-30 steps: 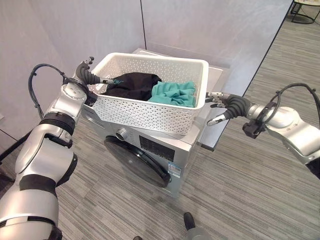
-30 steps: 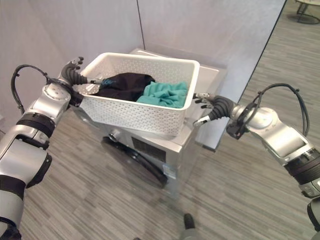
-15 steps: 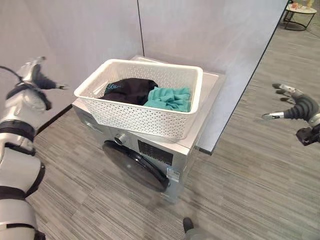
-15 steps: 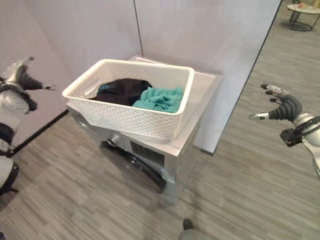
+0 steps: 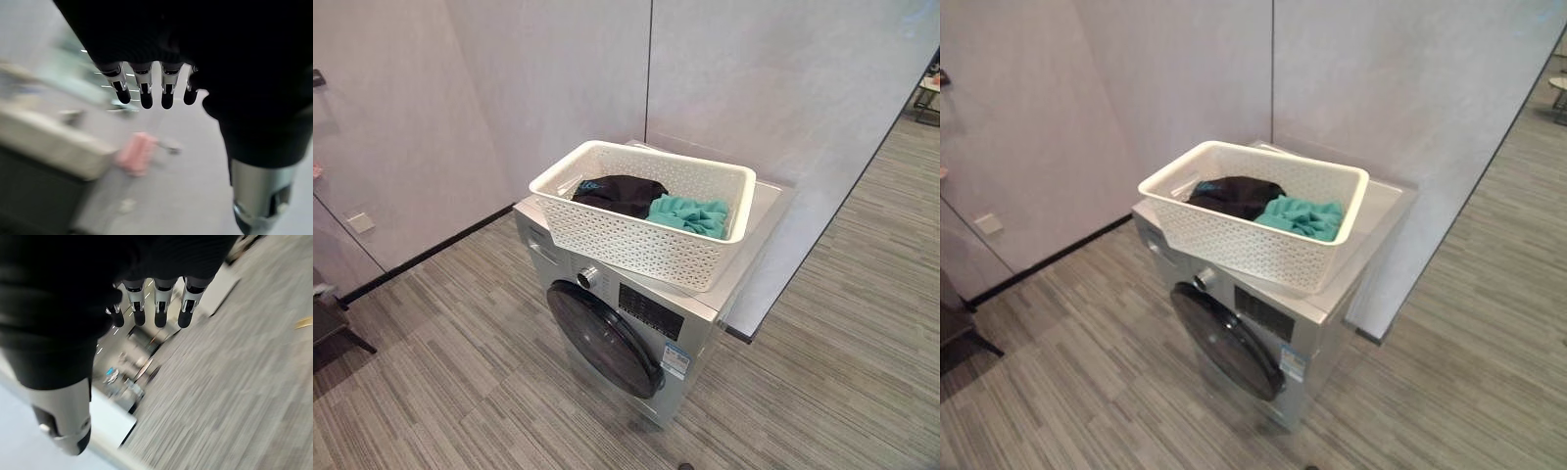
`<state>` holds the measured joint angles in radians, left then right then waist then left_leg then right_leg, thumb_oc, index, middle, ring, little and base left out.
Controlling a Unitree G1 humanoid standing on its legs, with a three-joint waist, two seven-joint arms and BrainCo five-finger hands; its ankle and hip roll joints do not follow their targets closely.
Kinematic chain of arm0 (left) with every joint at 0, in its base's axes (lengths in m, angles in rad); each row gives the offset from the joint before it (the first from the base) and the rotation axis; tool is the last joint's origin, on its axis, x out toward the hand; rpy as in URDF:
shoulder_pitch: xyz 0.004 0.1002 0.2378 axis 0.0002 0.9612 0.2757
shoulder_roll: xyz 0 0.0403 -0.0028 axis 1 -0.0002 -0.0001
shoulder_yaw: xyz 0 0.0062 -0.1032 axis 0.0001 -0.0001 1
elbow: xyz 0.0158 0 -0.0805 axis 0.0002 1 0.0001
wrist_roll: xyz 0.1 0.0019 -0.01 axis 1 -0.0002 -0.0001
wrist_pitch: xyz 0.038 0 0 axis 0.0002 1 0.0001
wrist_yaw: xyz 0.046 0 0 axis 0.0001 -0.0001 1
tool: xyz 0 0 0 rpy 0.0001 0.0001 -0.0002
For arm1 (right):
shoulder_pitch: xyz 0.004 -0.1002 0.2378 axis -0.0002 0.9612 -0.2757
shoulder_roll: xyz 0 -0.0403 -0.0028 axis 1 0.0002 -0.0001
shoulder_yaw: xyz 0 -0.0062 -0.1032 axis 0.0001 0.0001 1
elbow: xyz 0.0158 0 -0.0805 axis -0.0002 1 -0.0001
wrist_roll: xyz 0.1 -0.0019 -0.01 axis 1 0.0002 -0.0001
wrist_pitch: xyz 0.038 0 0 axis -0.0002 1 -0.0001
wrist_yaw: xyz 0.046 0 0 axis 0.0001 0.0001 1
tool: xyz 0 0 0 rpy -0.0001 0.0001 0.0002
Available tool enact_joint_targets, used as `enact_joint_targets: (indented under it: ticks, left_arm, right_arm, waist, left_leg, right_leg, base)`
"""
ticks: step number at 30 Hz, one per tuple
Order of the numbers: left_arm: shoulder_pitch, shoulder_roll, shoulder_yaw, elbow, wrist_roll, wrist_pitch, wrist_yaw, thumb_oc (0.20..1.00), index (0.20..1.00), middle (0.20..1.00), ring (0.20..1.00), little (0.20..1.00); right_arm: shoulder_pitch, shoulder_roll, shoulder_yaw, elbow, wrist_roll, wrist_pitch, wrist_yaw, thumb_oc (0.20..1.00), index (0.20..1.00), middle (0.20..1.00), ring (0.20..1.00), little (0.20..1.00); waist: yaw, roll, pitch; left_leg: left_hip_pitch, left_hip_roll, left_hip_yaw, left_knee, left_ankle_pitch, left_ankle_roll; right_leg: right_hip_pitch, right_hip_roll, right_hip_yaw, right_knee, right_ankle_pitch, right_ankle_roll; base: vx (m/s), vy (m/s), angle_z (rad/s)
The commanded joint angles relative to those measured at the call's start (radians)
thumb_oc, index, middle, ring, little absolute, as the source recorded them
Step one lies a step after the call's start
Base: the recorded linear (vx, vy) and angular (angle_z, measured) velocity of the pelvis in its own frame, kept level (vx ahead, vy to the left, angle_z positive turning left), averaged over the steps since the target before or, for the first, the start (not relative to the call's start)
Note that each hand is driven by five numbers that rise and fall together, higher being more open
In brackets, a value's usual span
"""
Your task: Grab the laundry basket,head to the washer,open it,put in the laundry and shut it.
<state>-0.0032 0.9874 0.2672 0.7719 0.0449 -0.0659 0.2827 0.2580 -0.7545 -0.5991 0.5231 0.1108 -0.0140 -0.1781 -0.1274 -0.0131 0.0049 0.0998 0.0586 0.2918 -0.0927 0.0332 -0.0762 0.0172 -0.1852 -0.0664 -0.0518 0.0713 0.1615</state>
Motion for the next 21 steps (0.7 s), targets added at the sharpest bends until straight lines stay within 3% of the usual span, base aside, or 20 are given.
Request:
enact_joint_targets:
  ticks: [1,2,4,5,8,9,11,12,13,15,17,20,21]
  left_arm:
    - [-0.093,-0.022,0.029,0.037,-0.047,-0.008,0.018,1.000,1.000,1.000,1.000,1.000]
    - [-0.093,-0.126,0.000,0.205,-0.120,-0.007,-0.025,1.000,1.000,1.000,1.000,1.000]
    - [-0.120,-0.181,-0.075,0.286,-0.117,-0.002,-0.068,1.000,1.000,1.000,1.000,1.000]
    - [-0.128,-0.260,-0.126,0.371,-0.116,-0.005,-0.098,1.000,1.000,1.000,1.000,1.000]
    - [-0.134,-0.314,-0.136,0.455,-0.146,-0.009,-0.134,1.000,1.000,1.000,1.000,1.000]
    - [-0.146,-0.413,-0.201,0.546,-0.118,0.010,-0.171,1.000,1.000,1.000,1.000,1.000]
    - [-0.134,-0.517,-0.312,0.571,-0.007,0.023,-0.184,1.000,1.000,1.000,1.000,1.000]
    - [-0.134,-0.517,-0.311,0.571,-0.007,0.023,-0.183,1.000,1.000,1.000,1.000,1.000]
    - [-0.096,-0.576,-0.385,0.527,0.059,0.023,-0.202,1.000,1.000,1.000,1.000,1.000]
    - [-0.073,-0.622,-0.386,0.506,0.030,0.017,-0.202,1.000,1.000,1.000,1.000,1.000]
    - [-0.051,-0.668,-0.404,0.480,0.003,0.007,-0.210,1.000,1.000,1.000,1.000,1.000]
    - [-0.031,-0.699,-0.430,0.470,0.017,-0.001,-0.219,1.000,1.000,1.000,1.000,1.000]
    - [-0.024,-0.707,-0.433,0.465,0.015,0.002,-0.229,1.000,1.000,1.000,1.000,1.000]
  right_arm:
    - [-0.083,-0.030,0.018,0.007,0.016,-0.028,-0.051,1.000,1.000,1.000,1.000,1.000]
    - [-0.097,0.030,0.068,0.167,0.103,-0.037,-0.040,1.000,1.000,1.000,1.000,1.000]
    - [-0.122,0.049,0.120,0.258,0.125,-0.031,-0.009,1.000,1.000,1.000,1.000,1.000]
    - [-0.133,0.077,0.176,0.327,0.120,-0.026,0.006,1.000,1.000,1.000,1.000,1.000]
    - [-0.181,0.090,0.237,0.440,0.148,-0.024,0.056,1.000,1.000,1.000,1.000,1.000]
    - [-0.245,0.130,0.322,0.563,0.160,-0.013,0.087,1.000,1.000,1.000,1.000,1.000]
    - [-0.309,0.168,0.415,0.708,0.156,0.003,0.120,1.000,1.000,1.000,1.000,1.000]
    - [-0.312,0.168,0.416,0.710,0.157,0.002,0.121,1.000,1.000,1.000,1.000,1.000]
    - [-0.290,0.209,0.485,0.750,0.123,0.008,0.156,1.000,1.000,1.000,1.000,1.000]
    - [-0.265,0.247,0.528,0.799,0.107,0.006,0.178,1.000,1.000,1.000,1.000,1.000]
    - [-0.246,0.285,0.585,0.782,0.072,-0.006,0.194,1.000,1.000,1.000,1.000,1.000]
    - [-0.220,0.299,0.618,0.797,0.042,-0.005,0.195,1.000,1.000,1.000,1.000,1.000]
    - [-0.213,0.301,0.630,0.802,0.021,-0.006,0.195,1.000,1.000,1.000,1.000,1.000]
  waist:
    - [-0.001,0.015,0.034]
    - [-0.010,0.014,0.052]
    - [-0.018,0.008,0.071]
    - [-0.025,0.001,0.086]
    - [-0.028,-0.005,0.105]
    - [-0.033,-0.010,0.123]
    - [-0.017,0.003,0.142]
    - [-0.017,0.002,0.140]
    - [-0.011,0.016,0.152]
    - [0.008,0.018,0.154]
    - [0.020,0.017,0.159]
    - [0.028,0.003,0.150]
    - [0.036,0.000,0.144]
  left_leg:
    - [0.015,-0.013,-0.045,0.139,-0.162,0.052]
    - [0.005,-0.027,-0.049,0.152,-0.171,0.061]
    - [-0.010,-0.043,-0.050,0.160,-0.171,0.068]
    - [-0.019,-0.059,-0.047,0.160,-0.170,0.074]
    - [-0.037,-0.080,-0.037,0.156,-0.159,0.082]
    - [-0.046,-0.090,-0.018,0.149,-0.153,0.085]
    - [-0.048,-0.078,0.015,0.144,-0.148,0.088]
    - [-0.051,-0.078,0.016,0.143,-0.144,0.087]
    - [-0.064,-0.074,0.024,0.145,-0.127,0.103]
    - [-0.067,-0.080,0.043,0.135,-0.112,0.112]
    - [-0.086,-0.085,0.048,0.141,-0.102,0.118]
    - [-0.109,-0.103,0.058,0.164,-0.100,0.110]
    - [-0.141,-0.102,0.065,0.235,-0.110,0.104]
  right_leg:
    - [-0.008,-0.033,-0.021,0.076,-0.041,0.038]
    - [-0.021,-0.047,-0.011,0.095,-0.030,0.048]
    - [-0.041,-0.062,0.001,0.107,-0.004,0.056]
    - [-0.055,-0.077,0.015,0.108,0.031,0.065]
    - [-0.087,-0.092,0.040,0.101,0.083,0.070]
    - [-0.116,-0.102,0.049,0.092,0.128,0.073]
    - [-0.145,-0.081,-0.034,0.128,0.076,0.061]
    - [-0.150,-0.081,-0.032,0.129,0.077,0.060]
    - [-0.176,0.039,-0.062,0.297,-0.054,0.017]
    - [-0.145,0.091,-0.134,0.351,-0.135,-0.009]
    - [-0.139,0.165,-0.153,0.440,-0.207,-0.027]
    - [-0.058,0.202,-0.121,0.306,-0.226,-0.077]
    - [-0.039,0.197,-0.105,0.244,-0.218,-0.093]
  base:
    - [-0.11,0.150,0.01]
    - [-0.13,0.158,0.05]
    - [-0.17,0.196,0.07]
    - [-0.17,0.190,0.00]
    - [-0.17,0.156,-0.18]
    - [-0.19,0.170,-0.59]
    - [-0.19,0.190,-0.58]
    - [-0.18,0.225,-0.93]
    - [-0.17,0.190,-0.87]
    - [-0.18,0.160,-0.25]
    - [-0.13,0.048,0.11]
    - [-0.06,-0.023,0.00]
    - [-0.04,-0.026,-0.12]
